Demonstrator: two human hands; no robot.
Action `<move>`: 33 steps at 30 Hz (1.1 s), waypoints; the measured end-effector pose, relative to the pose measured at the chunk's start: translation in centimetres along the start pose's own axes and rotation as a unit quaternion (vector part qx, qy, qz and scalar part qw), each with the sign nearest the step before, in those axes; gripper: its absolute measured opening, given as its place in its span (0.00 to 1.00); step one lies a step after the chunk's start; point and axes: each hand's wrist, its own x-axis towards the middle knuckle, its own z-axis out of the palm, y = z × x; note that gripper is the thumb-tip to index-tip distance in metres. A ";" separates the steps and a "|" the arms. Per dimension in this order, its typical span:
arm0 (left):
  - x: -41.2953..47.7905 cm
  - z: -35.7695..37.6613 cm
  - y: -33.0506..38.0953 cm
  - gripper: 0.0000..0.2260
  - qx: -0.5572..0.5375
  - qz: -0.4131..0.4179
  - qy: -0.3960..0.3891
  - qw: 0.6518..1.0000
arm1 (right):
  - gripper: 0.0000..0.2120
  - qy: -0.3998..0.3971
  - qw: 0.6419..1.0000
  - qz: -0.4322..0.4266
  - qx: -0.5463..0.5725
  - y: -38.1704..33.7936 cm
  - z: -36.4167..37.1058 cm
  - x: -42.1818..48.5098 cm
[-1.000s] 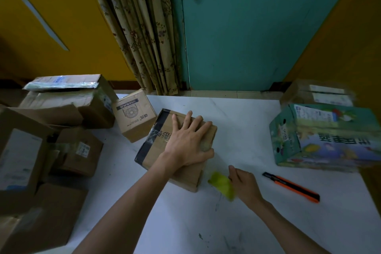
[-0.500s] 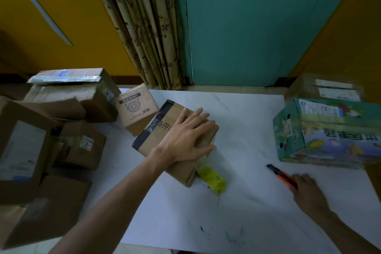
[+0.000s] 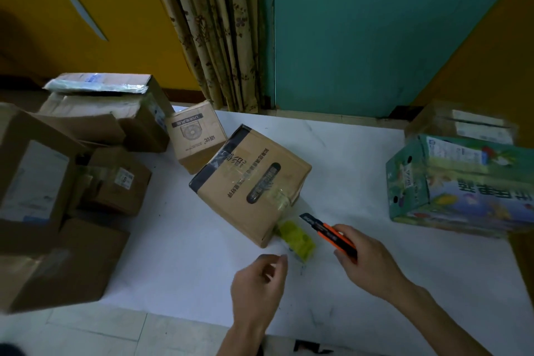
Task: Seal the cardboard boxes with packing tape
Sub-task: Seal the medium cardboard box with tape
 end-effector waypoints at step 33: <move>4.0 6.6 -0.5 0.06 -0.252 -0.301 -0.208 0.896 | 0.15 0.045 0.972 -0.132 -0.189 -1.3 -0.3 2.6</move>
